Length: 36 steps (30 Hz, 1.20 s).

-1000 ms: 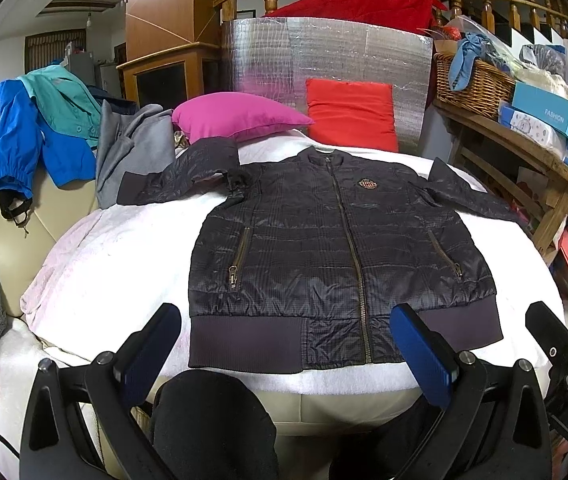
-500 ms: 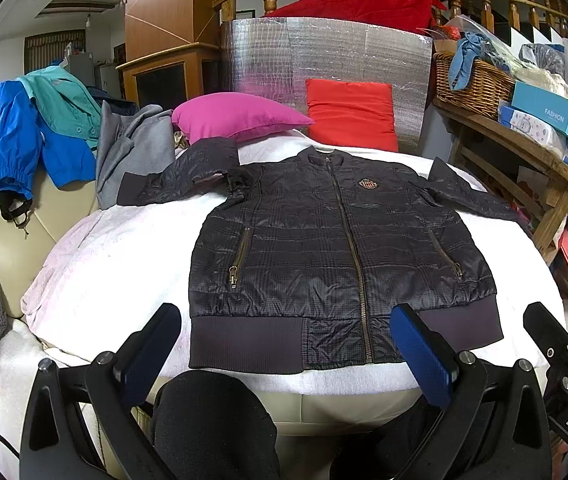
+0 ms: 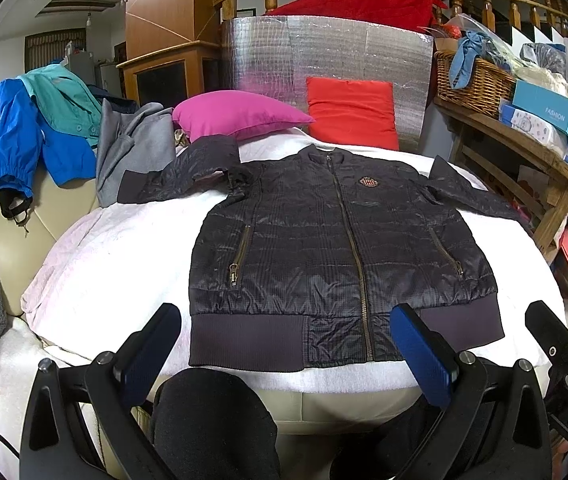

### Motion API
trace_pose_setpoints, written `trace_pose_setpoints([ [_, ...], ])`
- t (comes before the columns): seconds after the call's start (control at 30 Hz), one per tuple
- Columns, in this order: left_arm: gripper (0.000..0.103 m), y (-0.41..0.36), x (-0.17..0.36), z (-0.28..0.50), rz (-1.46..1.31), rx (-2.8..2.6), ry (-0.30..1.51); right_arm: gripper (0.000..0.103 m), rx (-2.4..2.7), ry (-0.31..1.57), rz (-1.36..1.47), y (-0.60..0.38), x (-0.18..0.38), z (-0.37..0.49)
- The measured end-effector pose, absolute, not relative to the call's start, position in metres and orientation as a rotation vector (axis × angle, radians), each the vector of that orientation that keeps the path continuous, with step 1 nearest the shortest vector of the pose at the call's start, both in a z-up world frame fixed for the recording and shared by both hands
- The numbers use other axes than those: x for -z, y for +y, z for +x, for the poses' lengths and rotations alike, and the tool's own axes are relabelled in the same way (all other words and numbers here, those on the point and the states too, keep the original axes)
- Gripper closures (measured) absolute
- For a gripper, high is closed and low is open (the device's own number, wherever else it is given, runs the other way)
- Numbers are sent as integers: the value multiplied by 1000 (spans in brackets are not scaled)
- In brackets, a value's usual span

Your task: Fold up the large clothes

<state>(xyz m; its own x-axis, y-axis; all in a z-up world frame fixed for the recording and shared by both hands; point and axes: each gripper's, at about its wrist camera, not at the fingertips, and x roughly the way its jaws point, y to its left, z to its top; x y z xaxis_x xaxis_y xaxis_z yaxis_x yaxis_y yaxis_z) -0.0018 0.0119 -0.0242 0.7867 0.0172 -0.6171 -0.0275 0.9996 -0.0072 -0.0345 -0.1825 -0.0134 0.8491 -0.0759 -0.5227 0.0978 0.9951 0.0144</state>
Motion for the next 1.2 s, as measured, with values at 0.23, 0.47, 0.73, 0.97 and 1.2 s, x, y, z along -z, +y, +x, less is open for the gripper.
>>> trace_pose_setpoints([
  [0.23, 0, 13, 27, -2, -19, -24, 667, 0, 90, 551, 38, -182, 15, -35],
  [0.47, 0, 16, 39, 2, -24, -29, 694, 0, 83, 574, 35, -180, 25, -30],
  [0.73, 0, 17, 61, 11, -23, -38, 753, 0, 76, 626, 34, -179, 47, -20],
  [0.97, 0, 15, 85, 23, -21, -32, 815, 0, 84, 678, 43, -186, 66, -8],
  [1.2, 0, 15, 105, 51, -26, -30, 881, 0, 121, 673, 129, -229, 65, 11],
])
